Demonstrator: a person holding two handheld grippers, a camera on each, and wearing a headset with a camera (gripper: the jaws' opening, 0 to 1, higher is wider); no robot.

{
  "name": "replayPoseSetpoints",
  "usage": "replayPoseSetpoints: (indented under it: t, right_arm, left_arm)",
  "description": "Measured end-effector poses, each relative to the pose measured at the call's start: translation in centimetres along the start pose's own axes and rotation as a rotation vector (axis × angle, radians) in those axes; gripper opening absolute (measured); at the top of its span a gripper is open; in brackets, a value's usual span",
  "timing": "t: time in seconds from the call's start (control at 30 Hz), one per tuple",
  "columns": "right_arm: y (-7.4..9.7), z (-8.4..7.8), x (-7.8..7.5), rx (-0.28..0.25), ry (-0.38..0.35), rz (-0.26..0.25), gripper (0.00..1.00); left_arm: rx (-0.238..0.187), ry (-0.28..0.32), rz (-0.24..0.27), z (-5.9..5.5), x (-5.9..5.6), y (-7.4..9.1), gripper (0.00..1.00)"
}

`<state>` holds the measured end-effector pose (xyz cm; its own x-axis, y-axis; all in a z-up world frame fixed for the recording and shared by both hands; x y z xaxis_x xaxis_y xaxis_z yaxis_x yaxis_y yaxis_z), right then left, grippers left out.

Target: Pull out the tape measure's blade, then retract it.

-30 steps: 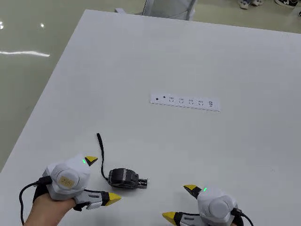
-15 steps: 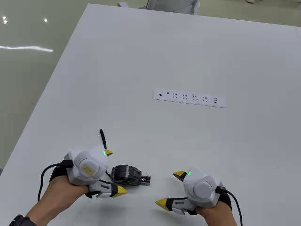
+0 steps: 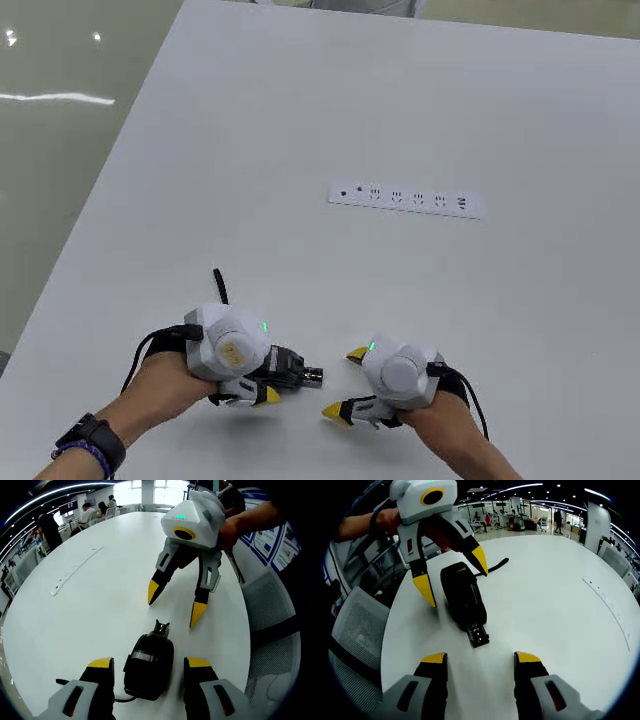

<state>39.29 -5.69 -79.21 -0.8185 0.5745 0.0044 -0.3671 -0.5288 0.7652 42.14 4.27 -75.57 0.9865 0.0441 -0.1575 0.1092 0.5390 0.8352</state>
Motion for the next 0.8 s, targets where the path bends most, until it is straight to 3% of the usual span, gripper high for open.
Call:
replayPoseSetpoints:
  t: [0.2,0.43,0.8]
  right_arm:
    - [-1.0,0.2,0.0,0.017,0.055,0.019,0.51]
    - [-2.1,1.0,0.2,-0.001,0.075,0.033,0.41]
    - [-3.0,1.8,1.0,-0.006,0.203,0.063,0.26]
  left_arm:
    - [0.041,-0.049,-0.022,-0.4,0.4,-0.6,0.39]
    - [0.073,-0.077,-0.059,-0.5,0.2,-1.2,0.36]
    - [0.08,-0.075,-0.07,-0.6,0.3,-1.2,0.36]
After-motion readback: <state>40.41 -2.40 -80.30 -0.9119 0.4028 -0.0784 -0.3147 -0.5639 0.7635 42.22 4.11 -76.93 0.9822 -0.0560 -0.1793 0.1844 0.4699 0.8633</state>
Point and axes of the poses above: the centre of the closed fingertips' face, and the gripper's own axes: y roughly backward along the fingers, x roughly to its left, z roughly out of its top, the point moved 3 cm from there along y, roughly backward along the fingers, and after that the axes turned 10 degrees about -z, right-handed, at the moved point
